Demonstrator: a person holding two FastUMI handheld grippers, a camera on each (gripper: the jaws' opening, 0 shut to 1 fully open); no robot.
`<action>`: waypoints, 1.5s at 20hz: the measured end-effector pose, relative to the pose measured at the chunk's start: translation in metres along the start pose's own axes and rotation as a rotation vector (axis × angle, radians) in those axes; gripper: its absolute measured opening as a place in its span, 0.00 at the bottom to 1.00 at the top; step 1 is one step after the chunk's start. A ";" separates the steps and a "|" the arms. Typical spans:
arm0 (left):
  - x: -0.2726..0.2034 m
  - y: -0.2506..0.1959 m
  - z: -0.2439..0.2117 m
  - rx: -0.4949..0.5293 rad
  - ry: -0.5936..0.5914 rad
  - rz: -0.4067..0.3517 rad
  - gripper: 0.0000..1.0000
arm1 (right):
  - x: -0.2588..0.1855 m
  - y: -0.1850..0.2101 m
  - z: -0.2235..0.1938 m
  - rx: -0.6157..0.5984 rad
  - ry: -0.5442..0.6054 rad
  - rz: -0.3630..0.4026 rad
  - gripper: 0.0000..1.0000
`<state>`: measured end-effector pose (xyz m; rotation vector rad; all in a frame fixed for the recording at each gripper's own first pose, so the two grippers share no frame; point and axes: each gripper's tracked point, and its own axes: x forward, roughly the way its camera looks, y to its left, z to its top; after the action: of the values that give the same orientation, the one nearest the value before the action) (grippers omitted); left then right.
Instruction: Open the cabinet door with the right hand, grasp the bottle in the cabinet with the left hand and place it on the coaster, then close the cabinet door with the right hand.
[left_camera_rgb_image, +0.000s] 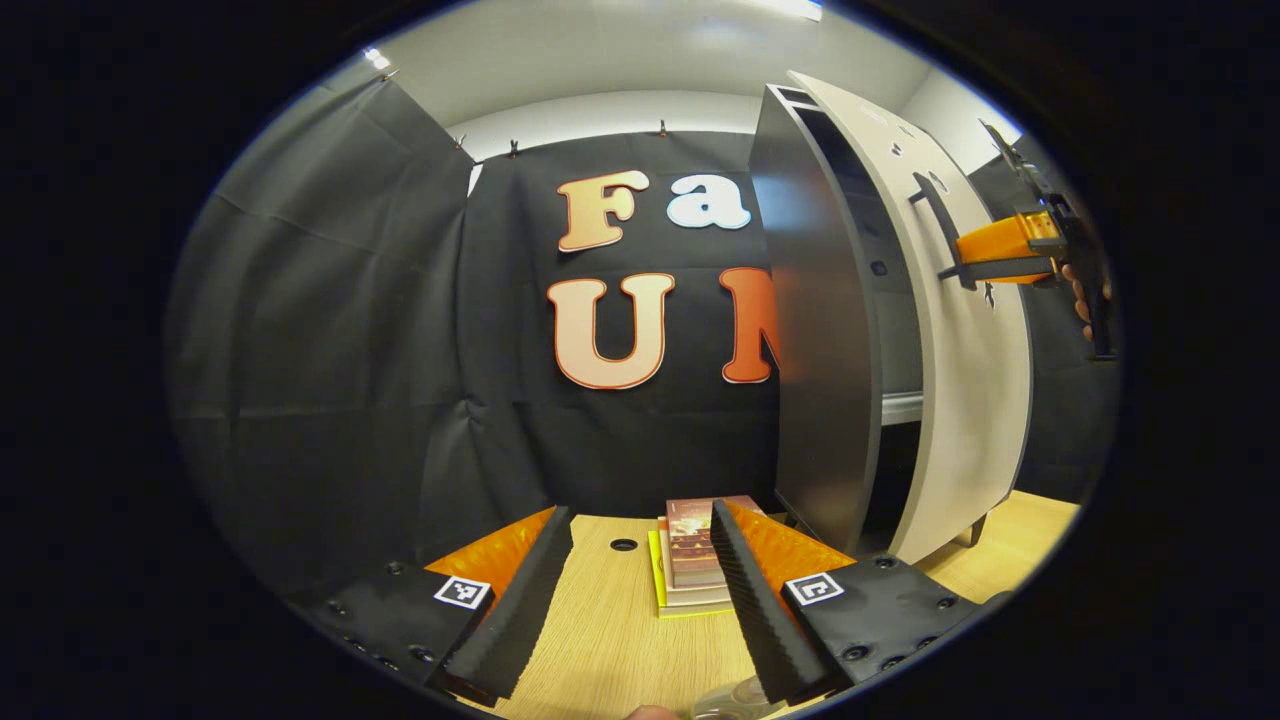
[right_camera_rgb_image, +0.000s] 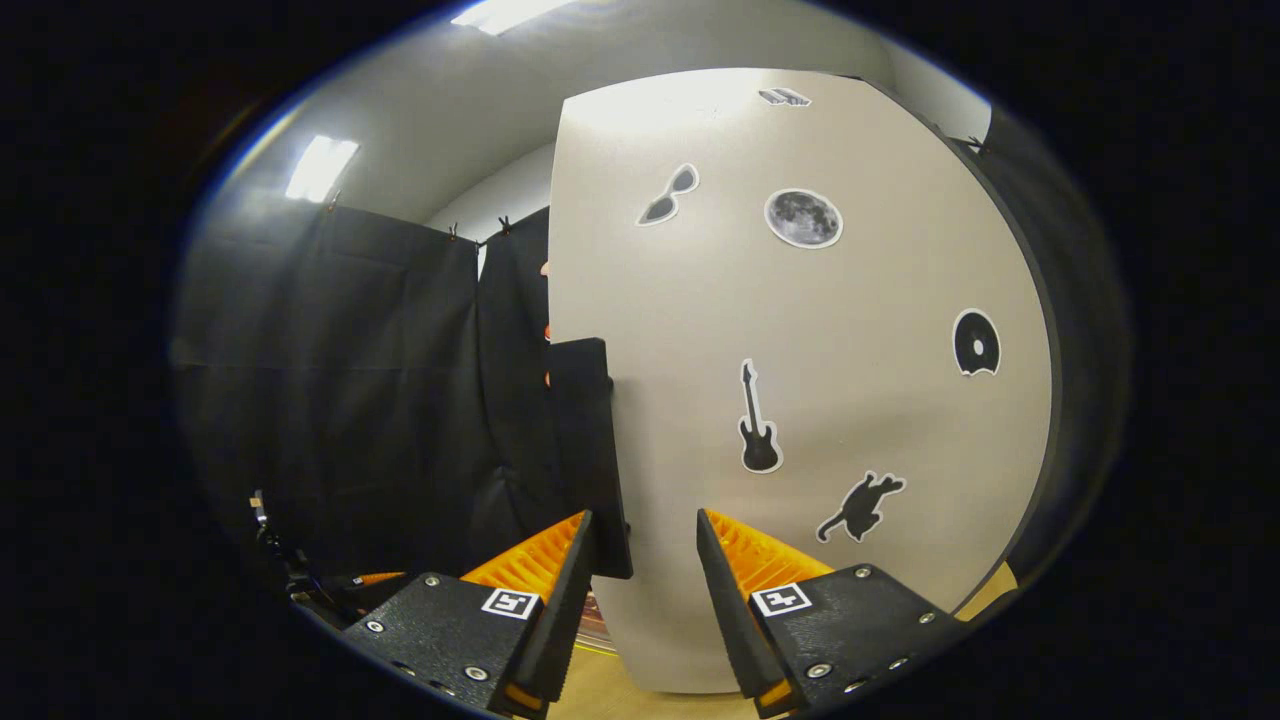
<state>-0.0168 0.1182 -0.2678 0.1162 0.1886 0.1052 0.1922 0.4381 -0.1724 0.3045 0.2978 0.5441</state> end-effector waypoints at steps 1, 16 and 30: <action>0.000 -0.002 0.004 -0.001 -0.002 0.000 0.92 | 0.000 0.001 0.000 -0.001 -0.006 -0.003 0.63; -0.014 -0.083 0.085 -0.043 -0.046 -0.062 0.92 | -0.089 -0.033 0.018 -0.093 -0.088 -0.108 0.71; -0.043 -0.202 0.191 -0.172 -0.108 -0.166 0.92 | -0.278 -0.105 0.046 -0.197 -0.095 -0.278 0.94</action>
<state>-0.0036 -0.1069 -0.0986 -0.0649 0.0801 -0.0500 0.0299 0.1915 -0.1144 0.0953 0.1883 0.2808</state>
